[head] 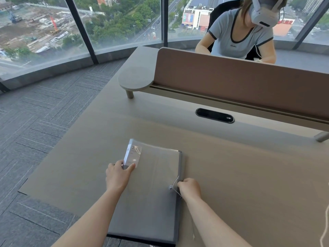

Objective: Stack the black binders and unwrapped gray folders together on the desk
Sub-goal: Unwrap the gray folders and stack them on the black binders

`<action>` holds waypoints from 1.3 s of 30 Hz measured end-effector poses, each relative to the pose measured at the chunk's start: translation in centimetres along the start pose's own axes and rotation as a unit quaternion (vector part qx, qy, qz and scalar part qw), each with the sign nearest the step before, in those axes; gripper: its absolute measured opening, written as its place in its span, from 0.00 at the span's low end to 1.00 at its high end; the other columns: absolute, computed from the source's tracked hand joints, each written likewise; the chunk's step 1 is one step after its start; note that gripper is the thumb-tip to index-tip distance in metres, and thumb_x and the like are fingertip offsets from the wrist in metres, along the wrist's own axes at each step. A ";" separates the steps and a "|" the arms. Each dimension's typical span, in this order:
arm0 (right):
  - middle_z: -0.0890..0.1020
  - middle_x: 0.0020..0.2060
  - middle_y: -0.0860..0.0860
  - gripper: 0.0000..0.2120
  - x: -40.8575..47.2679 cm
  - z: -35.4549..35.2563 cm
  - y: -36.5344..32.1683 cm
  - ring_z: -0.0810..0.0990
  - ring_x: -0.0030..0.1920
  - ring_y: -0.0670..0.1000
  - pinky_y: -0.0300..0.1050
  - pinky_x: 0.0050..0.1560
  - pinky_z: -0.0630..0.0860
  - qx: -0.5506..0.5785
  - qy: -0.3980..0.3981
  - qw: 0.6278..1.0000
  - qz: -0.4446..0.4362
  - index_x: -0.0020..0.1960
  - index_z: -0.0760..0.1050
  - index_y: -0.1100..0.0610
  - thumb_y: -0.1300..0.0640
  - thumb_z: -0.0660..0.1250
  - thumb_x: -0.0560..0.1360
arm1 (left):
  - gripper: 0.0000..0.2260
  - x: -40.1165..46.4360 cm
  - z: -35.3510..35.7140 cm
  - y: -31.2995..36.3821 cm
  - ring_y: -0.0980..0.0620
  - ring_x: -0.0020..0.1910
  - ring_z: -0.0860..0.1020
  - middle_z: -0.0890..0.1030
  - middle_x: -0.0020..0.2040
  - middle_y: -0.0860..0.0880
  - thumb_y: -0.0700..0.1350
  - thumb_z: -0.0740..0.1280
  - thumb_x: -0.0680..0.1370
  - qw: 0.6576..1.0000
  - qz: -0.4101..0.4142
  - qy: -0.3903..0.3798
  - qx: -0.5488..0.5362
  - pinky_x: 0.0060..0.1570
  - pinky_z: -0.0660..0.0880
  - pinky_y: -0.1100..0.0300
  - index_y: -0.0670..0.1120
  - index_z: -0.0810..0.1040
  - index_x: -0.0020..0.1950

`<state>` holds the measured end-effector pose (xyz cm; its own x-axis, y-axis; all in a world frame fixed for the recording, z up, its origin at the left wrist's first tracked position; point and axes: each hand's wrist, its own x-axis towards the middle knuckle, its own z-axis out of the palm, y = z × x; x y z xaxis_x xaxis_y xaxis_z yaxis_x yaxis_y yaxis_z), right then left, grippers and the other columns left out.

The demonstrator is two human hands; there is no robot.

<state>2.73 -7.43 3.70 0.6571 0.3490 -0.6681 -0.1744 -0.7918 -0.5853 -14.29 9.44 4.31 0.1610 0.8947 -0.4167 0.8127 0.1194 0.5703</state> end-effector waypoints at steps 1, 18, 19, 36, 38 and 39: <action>0.70 0.23 0.52 0.13 0.0 0.0 -0.2 0.70 0.28 0.54 0.41 0.28 0.63 0.007 -0.004 1.000 0.005 0.26 0.66 0.56 0.65 0.66 0.66 | 0.20 0.0 -0.1 -0.1 0.40 0.66 0.68 0.73 0.60 0.42 0.58 0.68 0.77 1.000 -0.007 -0.001 0.012 0.63 0.70 0.47 0.47 0.77 0.63; 0.75 0.28 0.57 0.04 0.8 0.6 -1.3 0.72 0.32 0.55 0.44 0.33 0.69 0.180 -0.001 0.976 0.125 0.31 0.73 0.63 0.68 0.67 0.62 | 0.34 1.3 -0.1 -1.4 0.46 0.50 0.79 0.81 0.51 0.46 0.70 0.68 0.63 0.979 -0.134 -0.101 -0.114 0.51 0.75 0.51 0.44 0.78 0.57; 0.74 0.28 0.56 0.05 0.9 0.5 -1.2 0.71 0.31 0.55 0.43 0.33 0.68 0.182 0.000 0.975 0.126 0.31 0.73 0.62 0.68 0.66 0.64 | 0.36 1.4 -0.2 -1.6 0.45 0.51 0.80 0.81 0.52 0.46 0.70 0.69 0.61 0.976 -0.142 -0.108 -0.128 0.53 0.76 0.50 0.44 0.78 0.57; 0.83 0.35 0.52 0.04 2.7 0.9 0.0 0.79 0.33 0.55 0.40 0.27 0.64 0.022 0.069 0.996 0.050 0.41 0.78 0.58 0.59 0.65 0.70 | 0.42 4.8 2.8 -3.8 0.41 0.53 0.84 0.87 0.52 0.45 0.74 0.78 0.48 0.941 -0.216 -0.164 -0.201 0.56 0.81 0.43 0.48 0.86 0.53; 0.80 0.33 0.49 0.06 2.5 0.4 -0.5 0.74 0.30 0.52 0.42 0.28 0.65 0.053 0.077 0.995 0.040 0.38 0.72 0.55 0.57 0.64 0.73 | 0.45 7.0 4.6 -5.9 0.42 0.59 0.81 0.85 0.54 0.46 0.76 0.77 0.45 0.943 -0.221 -0.157 -0.194 0.59 0.79 0.44 0.51 0.85 0.54; 0.78 0.33 0.50 0.07 2.5 0.2 -0.6 0.73 0.30 0.52 0.42 0.29 0.65 0.063 0.079 0.994 0.035 0.37 0.70 0.55 0.57 0.64 0.74 | 0.45 7.4 4.9 -5.8 0.42 0.60 0.80 0.86 0.53 0.46 0.76 0.76 0.45 0.943 -0.221 -0.159 -0.193 0.59 0.78 0.44 0.51 0.85 0.53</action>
<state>4.34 -5.95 2.31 0.7451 0.2056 -0.6345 -0.3069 -0.7389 -0.5998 -15.09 13.21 -5.60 0.0633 0.5540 -0.8301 0.5851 0.6533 0.4806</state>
